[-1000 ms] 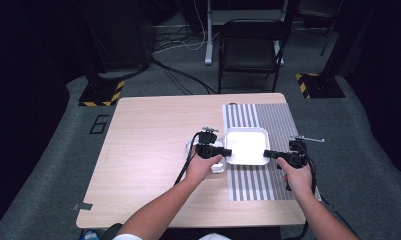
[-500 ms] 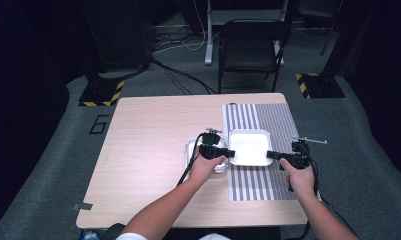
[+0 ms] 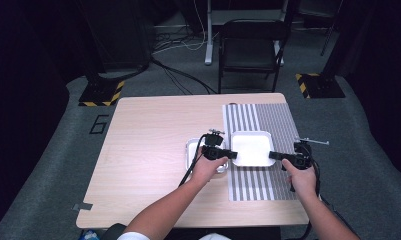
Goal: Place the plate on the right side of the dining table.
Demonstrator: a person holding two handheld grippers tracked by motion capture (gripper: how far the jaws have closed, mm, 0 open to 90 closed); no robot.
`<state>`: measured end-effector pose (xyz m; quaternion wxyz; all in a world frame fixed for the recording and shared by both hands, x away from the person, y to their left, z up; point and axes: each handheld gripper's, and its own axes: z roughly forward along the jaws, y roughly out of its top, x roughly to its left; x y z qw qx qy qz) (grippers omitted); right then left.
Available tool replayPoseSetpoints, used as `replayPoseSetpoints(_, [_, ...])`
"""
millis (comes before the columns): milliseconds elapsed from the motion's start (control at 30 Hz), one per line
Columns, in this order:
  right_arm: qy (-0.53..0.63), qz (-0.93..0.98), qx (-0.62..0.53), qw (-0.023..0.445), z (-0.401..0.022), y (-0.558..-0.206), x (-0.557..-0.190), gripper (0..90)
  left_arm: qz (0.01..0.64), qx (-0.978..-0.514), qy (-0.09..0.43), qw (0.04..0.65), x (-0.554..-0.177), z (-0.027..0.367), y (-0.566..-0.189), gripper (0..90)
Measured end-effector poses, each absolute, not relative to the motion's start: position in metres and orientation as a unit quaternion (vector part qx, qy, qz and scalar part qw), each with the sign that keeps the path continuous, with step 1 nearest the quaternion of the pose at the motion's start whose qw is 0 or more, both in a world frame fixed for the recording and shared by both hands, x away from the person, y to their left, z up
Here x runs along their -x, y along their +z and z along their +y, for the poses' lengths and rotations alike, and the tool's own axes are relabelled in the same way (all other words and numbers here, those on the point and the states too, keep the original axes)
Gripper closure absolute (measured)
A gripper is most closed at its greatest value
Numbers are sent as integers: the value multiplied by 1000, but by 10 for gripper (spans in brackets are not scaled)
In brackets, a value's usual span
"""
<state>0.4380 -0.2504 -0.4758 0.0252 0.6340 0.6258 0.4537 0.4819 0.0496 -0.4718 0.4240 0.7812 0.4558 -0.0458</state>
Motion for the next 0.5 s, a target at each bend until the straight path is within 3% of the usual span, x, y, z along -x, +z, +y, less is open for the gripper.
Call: replayPoseSetpoints(500, [444, 625, -642, 38, -259, -483, -438, 775, 452, -786, -48, 419, -485, 39, -480, 673])
